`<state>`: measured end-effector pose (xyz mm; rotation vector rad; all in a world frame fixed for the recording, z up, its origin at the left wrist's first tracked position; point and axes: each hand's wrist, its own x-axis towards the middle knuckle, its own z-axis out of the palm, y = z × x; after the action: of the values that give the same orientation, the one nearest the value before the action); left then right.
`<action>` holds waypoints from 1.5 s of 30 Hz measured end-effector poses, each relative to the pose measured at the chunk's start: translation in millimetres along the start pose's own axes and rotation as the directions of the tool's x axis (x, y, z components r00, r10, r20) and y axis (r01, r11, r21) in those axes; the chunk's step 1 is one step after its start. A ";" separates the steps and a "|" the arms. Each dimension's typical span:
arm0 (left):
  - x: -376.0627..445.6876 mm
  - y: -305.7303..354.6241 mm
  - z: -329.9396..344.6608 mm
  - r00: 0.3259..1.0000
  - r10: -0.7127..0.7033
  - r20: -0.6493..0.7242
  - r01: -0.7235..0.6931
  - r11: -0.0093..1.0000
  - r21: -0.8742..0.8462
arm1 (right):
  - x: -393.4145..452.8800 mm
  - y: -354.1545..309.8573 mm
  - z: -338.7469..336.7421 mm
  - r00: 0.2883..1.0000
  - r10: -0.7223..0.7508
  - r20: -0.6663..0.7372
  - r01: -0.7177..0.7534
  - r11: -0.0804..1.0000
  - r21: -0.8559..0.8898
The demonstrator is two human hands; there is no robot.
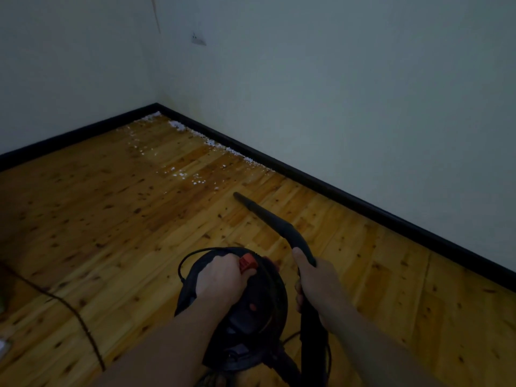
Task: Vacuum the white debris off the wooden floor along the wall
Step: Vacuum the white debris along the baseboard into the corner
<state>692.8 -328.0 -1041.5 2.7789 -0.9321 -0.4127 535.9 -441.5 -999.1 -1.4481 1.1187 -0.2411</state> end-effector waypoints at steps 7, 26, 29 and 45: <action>19.3 -7.4 -1.0 1.000 -0.010 -0.015 0.010 1.000 -0.001 | 15.3 -6.6 11.6 1.000 -0.015 -0.013 0.015 1.000 -0.023; 72.6 8.4 -10.7 0.998 0.062 0.033 -0.062 0.998 -0.001 | 51.1 -35.9 -15.0 0.998 0.005 -0.068 -0.005 1.000 -0.003; 74.8 9.4 -13.2 0.994 0.082 0.076 -0.079 0.996 -0.039 | 55.3 -38.0 -10.9 0.998 0.008 -0.062 -0.009 1.000 -0.008; 34.6 7.5 -14.5 0.991 0.079 0.110 -0.075 0.996 -0.043 | 12.9 -14.2 -27.7 0.998 0.041 -0.054 -0.040 0.999 0.032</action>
<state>719.6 -353.8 -1032.9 2.6980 -1.0408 -0.5734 529.5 -471.8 -985.9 -1.3973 1.1826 -0.2695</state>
